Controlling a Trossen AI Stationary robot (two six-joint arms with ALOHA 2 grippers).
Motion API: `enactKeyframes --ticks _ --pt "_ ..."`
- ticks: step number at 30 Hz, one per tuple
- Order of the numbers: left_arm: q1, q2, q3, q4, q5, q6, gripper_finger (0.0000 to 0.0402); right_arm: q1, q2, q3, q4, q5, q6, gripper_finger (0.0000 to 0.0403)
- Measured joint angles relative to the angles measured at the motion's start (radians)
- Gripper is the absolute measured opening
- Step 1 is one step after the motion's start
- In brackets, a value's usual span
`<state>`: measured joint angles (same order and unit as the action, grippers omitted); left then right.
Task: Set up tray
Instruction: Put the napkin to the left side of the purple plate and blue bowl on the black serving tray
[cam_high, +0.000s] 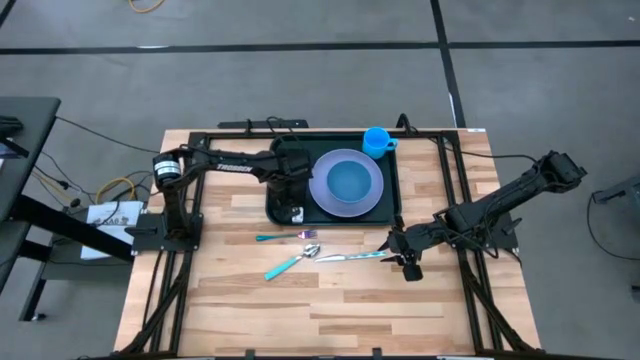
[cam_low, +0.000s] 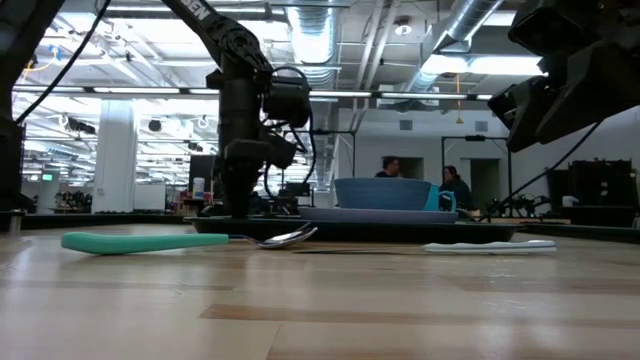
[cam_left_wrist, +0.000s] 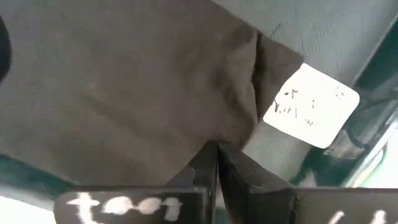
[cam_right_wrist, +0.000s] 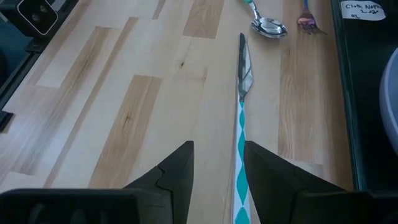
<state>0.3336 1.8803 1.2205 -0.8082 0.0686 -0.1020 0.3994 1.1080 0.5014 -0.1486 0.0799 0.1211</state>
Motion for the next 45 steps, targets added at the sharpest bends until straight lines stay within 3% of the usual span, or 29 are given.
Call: enactKeyframes --ticks 16,45 --pt "0.004 0.020 0.000 0.105 0.058 -0.015 0.0000 -0.001 0.013 0.000 0.004 0.000 0.000 0.0131" --pt "0.000 0.020 0.000 0.063 0.048 0.041 0.0003 -0.001 0.012 0.000 0.000 0.000 -0.008 0.0131"
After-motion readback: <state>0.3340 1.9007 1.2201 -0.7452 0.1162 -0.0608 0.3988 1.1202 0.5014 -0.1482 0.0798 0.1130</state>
